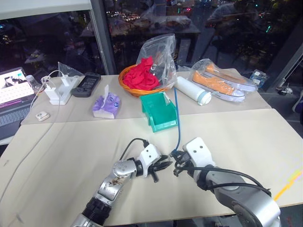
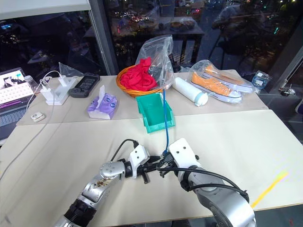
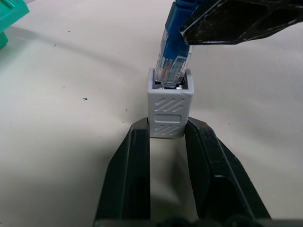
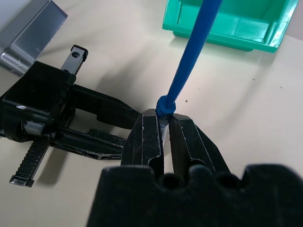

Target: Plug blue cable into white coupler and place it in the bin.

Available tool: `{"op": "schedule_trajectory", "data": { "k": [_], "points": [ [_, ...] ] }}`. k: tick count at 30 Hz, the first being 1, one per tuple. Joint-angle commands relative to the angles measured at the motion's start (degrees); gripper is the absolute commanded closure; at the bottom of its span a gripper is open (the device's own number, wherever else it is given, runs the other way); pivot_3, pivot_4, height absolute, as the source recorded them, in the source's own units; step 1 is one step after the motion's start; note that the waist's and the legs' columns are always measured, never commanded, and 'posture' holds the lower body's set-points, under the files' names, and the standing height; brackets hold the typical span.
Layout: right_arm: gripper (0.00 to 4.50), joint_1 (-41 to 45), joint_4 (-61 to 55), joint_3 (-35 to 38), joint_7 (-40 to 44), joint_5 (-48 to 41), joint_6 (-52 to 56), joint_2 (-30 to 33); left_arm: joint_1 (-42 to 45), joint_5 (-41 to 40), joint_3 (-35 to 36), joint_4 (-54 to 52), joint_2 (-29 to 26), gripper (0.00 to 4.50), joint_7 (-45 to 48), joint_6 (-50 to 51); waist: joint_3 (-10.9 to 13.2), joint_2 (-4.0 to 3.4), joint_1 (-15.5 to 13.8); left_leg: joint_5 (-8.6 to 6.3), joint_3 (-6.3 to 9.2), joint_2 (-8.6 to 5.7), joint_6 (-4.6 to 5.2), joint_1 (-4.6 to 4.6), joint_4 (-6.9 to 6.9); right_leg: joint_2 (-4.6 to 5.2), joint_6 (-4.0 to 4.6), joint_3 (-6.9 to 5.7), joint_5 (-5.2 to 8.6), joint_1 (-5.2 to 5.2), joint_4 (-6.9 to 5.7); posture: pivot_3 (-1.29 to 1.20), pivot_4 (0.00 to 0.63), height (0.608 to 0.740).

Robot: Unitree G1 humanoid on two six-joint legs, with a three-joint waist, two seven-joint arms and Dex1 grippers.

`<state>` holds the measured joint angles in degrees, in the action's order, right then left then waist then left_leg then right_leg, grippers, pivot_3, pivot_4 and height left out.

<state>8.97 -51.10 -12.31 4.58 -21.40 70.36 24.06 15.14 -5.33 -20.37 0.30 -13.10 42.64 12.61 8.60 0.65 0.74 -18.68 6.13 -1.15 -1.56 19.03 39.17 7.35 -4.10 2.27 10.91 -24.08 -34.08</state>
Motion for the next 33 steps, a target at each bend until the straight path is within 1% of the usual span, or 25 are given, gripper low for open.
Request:
{"op": "schedule_trajectory", "data": {
  "k": [1, 11, 14, 22, 27, 33],
  "points": [
    [4.50, -0.7, 2.5, -1.6, -0.4, 0.8, 3.3, -0.4, -0.5, -0.3, -0.2, -2.2, 0.2, 3.89, 0.0, -0.4, 0.0, 0.00, 0.0, 0.00, 0.00, 0.00, 0.00, 0.00, 0.00, 0.00, 0.00, 0.00, 0.00, 0.00, 0.00, 0.00, 0.150, 0.732],
    [4.50, -0.5, 2.0, -1.0, -0.1, 1.5, 3.8, -1.1, -0.5, -0.4, -0.4, -2.2, -0.1, 3.89, 0.1, -0.5, 0.0, -0.02, 0.0, 0.00, 0.00, 0.00, 0.00, -0.01, -0.01, 0.00, 0.00, 0.00, 0.00, -0.01, 0.00, 0.00, 0.150, 0.732],
    [4.50, -0.5, 0.9, 0.1, 0.3, 1.0, 4.7, -1.0, -0.5, -0.5, -0.4, -2.1, -0.2, 3.89, 0.2, -0.5, 0.0, -0.02, 0.0, 0.00, 0.00, 0.00, 0.00, -0.01, -0.01, 0.00, 0.00, 0.00, 0.00, -0.01, 0.00, 0.00, 0.150, 0.732],
    [4.50, -0.1, -0.1, -0.2, 0.6, 0.8, 7.2, -1.4, -0.5, -0.4, -0.2, -2.3, -0.5, 3.89, 0.3, -0.5, 0.0, -0.02, 0.0, 0.00, 0.00, 0.00, 0.00, 0.01, -0.02, 0.00, 0.00, 0.00, 0.00, -0.04, 0.01, 0.00, 0.150, 0.732],
    [4.50, 0.7, 1.0, -1.2, 0.5, 1.1, 8.0, -2.0, -0.7, -0.4, -0.3, -2.5, -0.6, 3.89, 0.3, -0.4, 0.0, -0.02, 0.1, 0.00, 0.00, 0.00, 0.00, 0.01, -0.05, 0.00, 0.00, 0.00, 0.00, -0.04, 0.02, 0.00, 0.150, 0.732],
    [4.50, 3.1, 4.9, -3.1, -0.1, 2.1, 8.4, -3.5, -1.0, -0.5, -0.3, -2.9, -0.8, 3.89, 0.1, -0.3, -0.1, -0.04, 0.4, 0.00, 0.00, 0.00, 0.00, -0.06, -0.06, 0.00, 0.00, 0.00, 0.00, -0.01, -0.01, 0.00, 0.150, 0.732]
  ]
}}
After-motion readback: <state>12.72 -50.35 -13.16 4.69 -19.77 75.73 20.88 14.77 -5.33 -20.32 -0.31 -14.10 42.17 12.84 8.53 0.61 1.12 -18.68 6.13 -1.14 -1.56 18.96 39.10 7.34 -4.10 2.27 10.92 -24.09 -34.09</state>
